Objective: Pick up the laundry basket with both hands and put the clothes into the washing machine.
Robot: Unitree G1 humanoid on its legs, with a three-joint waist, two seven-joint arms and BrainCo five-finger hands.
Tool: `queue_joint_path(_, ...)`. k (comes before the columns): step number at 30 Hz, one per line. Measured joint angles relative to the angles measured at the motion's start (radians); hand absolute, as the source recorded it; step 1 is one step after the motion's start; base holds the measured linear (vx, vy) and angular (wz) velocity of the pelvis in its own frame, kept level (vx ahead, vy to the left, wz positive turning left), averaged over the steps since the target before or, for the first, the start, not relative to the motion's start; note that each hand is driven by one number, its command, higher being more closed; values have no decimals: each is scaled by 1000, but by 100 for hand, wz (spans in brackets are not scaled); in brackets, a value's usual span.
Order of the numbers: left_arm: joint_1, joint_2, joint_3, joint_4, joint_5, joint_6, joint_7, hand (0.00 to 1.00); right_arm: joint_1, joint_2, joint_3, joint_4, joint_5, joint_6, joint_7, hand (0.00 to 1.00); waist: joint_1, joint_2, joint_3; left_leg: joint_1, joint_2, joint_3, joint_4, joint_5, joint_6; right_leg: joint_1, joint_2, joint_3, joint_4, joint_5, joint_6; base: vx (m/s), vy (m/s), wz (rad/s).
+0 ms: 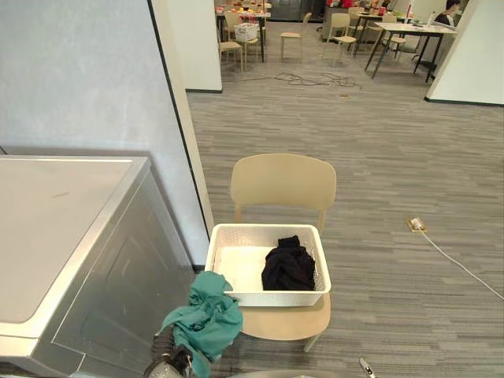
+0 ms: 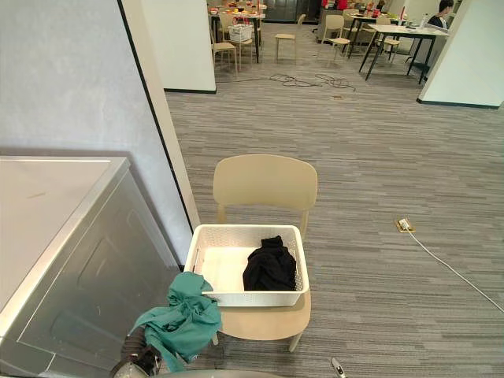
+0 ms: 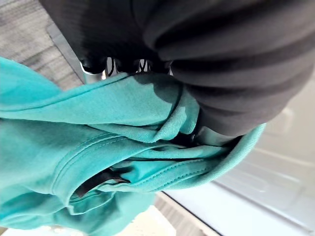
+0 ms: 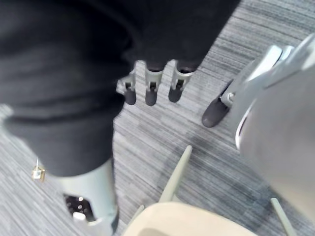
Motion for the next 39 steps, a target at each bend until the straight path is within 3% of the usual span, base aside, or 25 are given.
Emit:
queue_joint_path(3,0,-4,36,-86,-23,-8,12,100,-26,-21,35,-1,3,-3,5,0,11,22,30,-58,-15,-28,7,37,18,-39,-59,-106,123,-63,10,-39,-16,127)
queue_joint_path(4,1,-5,51,-138,-24,-9,17,100,-50,-36,58,-2,7,-5,5,0,14,21,56,-76,-50,-79,23,58,15,-67,-120,-164,217,-117,21,-10,3,158)
queue_joint_path(6,18,-6,79,-196,-23,-9,28,100,-77,-49,60,-14,7,-8,5,0,14,38,67,-138,-67,-84,44,43,69,-94,-168,-218,300,-147,25,-53,-22,123)
queue_joint_path(7,20,-9,114,-236,-23,-12,34,100,-92,-50,63,-42,2,-9,2,0,14,47,70,-157,-59,-4,56,14,142,-98,-207,-283,318,-148,21,-6,-16,114)
queue_joint_path(8,22,-11,134,-262,-23,-18,36,100,-102,-52,68,-55,-2,-12,-2,0,13,44,81,-164,-47,53,63,4,159,-85,-233,-318,317,-147,21,72,32,114)
queue_joint_path(10,27,-13,165,-321,-23,-31,37,100,-106,-59,75,-82,-5,-14,-4,0,16,75,94,-169,-3,127,135,43,128,-34,-253,-388,327,-149,23,38,79,95)
queue_joint_path(12,35,-16,212,-363,-23,-49,43,100,-105,-62,75,-104,-25,-17,-3,0,20,60,95,-204,20,138,300,-9,143,13,-295,-436,322,-146,28,21,112,49)
queue_joint_path(15,29,-18,244,-402,-27,-87,57,100,-68,-64,56,-118,-42,-28,4,0,13,59,89,-237,209,146,488,-21,135,75,-318,-470,273,-87,102,68,287,25)
queue_joint_path(16,25,-18,242,-401,-38,-91,56,100,-57,-66,49,-113,-43,-28,3,0,12,59,81,-242,219,133,477,-25,93,74,-322,-474,262,-70,118,71,365,41)
queue_joint_path(17,12,-17,240,-396,-59,-92,59,100,-50,-67,22,-83,-44,-26,3,0,11,66,50,-269,185,107,463,-90,-16,73,-325,-494,219,-21,134,107,497,74)
queue_joint_path(18,-19,-1,237,-378,-67,-98,61,100,-49,-55,-9,-24,-44,-19,0,0,3,33,25,-311,140,86,440,-125,-65,72,-337,-529,158,35,113,123,590,79)
queue_joint_path(20,-79,36,223,-295,-67,-102,78,100,-67,-30,-10,51,-46,2,-6,0,17,2,37,-323,97,84,448,-128,-57,80,-337,-538,107,109,91,103,406,34)
queue_joint_path(21,-77,45,219,-252,-67,-97,80,100,-72,-22,-10,52,-46,7,-7,0,15,-7,33,-309,79,90,454,-134,-46,107,-338,-547,95,147,101,119,300,-3)
queue_joint_path(23,-70,47,178,-204,-66,-90,79,100,-75,-28,-15,48,-46,6,-10,0,17,-15,31,-266,35,101,433,-141,-33,134,-388,-553,107,209,75,85,270,22)
queue_joint_path(25,-67,40,96,-199,-63,-88,73,100,-80,-31,-44,47,-48,6,-12,0,22,-23,23,-230,-18,114,382,-145,-7,140,-442,-550,152,263,4,28,258,40)
queue_joint_path(26,-55,27,58,-193,-63,-87,72,100,-77,-33,-55,44,-59,7,-20,0,23,-3,24,-200,-44,116,333,-138,10,124,-473,-523,193,312,-76,38,260,20)
queue_joint_path(27,-40,9,23,-177,-62,-86,70,100,-73,-41,-69,27,-70,-3,-27,0,17,25,30,-158,-52,106,276,-131,33,75,-481,-416,259,325,-169,35,157,14)
queue_joint_path(28,-34,1,16,-166,-63,-85,70,100,-74,-40,-70,13,-71,-3,-27,0,11,37,31,-140,-53,105,250,-121,39,48,-463,-345,303,284,-168,52,99,5)
queue_joint_path(29,-34,-11,2,-138,-62,-84,71,100,-75,-30,-67,-5,-71,-1,-27,0,10,48,33,-108,-52,101,201,-98,54,-5,-389,-218,403,105,-113,44,30,6)
queue_joint_path(30,-34,-10,-8,-127,-62,-83,71,100,-74,-22,-62,-6,-71,-1,-28,0,9,44,34,-97,-52,97,184,-88,61,-25,-346,-180,441,27,-106,45,18,18)
queue_joint_path(32,-34,-12,-59,-63,-59,-74,64,100,-71,19,-34,-3,-68,1,-26,0,-13,5,38,-79,-52,76,150,-77,62,-84,-170,-101,528,-190,-58,34,-47,32)
queue_joint_path(33,-34,-11,-75,-37,-58,-65,57,100,-71,20,-23,-2,-68,2,-25,0,-19,-1,37,-76,-51,75,147,-78,62,-94,-134,-93,521,-222,-42,47,-152,17)
queue_joint_path(34,-34,-9,-119,3,-53,-39,47,100,-62,22,3,-3,-69,2,-21,0,-19,-20,35,-82,-53,80,152,-76,57,-105,-47,-46,426,-266,-19,41,-162,3)
queue_joint_path(37,-39,-2,-159,21,-30,-10,18,100,-59,9,21,-10,-79,0,0,0,-20,-11,29,-107,-29,79,154,-44,5,-86,27,3,350,-266,-53,110,-157,0)
queue_joint_path(39,-53,-8,-160,23,-22,-6,6,100,-41,8,31,-11,-80,0,0,0,-33,-15,26,-91,-23,52,129,-7,17,-69,47,32,353,-253,-76,192,-167,54)
